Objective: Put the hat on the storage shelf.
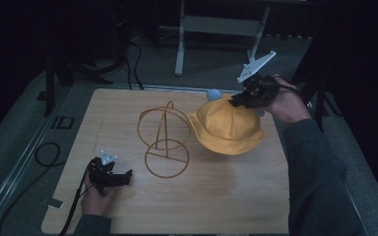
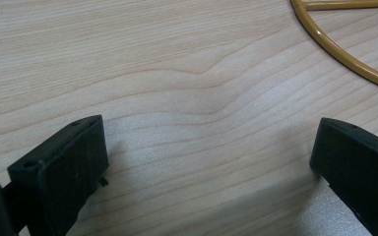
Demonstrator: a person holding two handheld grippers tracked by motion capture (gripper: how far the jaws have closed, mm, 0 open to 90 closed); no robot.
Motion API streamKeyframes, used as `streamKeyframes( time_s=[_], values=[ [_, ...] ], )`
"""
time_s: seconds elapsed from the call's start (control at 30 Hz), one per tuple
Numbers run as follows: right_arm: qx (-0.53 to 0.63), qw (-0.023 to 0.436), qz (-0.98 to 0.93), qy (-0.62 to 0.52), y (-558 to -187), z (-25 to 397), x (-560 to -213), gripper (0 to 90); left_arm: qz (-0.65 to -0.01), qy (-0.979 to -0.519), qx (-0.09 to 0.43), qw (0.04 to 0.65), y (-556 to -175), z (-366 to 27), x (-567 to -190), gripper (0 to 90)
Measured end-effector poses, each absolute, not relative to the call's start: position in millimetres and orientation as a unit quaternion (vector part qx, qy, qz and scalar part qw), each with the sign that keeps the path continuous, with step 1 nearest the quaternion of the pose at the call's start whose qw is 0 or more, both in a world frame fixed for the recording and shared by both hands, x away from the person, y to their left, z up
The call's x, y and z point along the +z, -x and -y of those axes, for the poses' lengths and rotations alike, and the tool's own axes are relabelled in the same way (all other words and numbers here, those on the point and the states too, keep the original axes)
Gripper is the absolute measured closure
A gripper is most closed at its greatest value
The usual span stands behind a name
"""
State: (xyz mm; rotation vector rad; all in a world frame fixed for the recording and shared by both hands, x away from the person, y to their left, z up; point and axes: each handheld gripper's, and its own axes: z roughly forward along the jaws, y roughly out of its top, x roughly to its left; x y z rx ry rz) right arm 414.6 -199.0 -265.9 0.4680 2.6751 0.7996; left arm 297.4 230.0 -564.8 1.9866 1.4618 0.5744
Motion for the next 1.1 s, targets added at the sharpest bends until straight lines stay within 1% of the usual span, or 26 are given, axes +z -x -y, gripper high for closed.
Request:
streamKeyframes(
  time_s=[0.77, 1.1],
  values=[
    [0.309, 0.165, -0.923, -0.157, -414.0, 196.3, -233.1, 84.0, -0.551, -0.748, 0.216, 0.300, -297.5, -230.0, -564.8, 0.8],
    [0.330, 0.168, -0.917, -0.148, -413.1, 187.2, -223.8, 83.9, -0.551, -0.748, 0.217, 0.301, -297.5, -229.9, -564.8, 0.8]
  ],
)
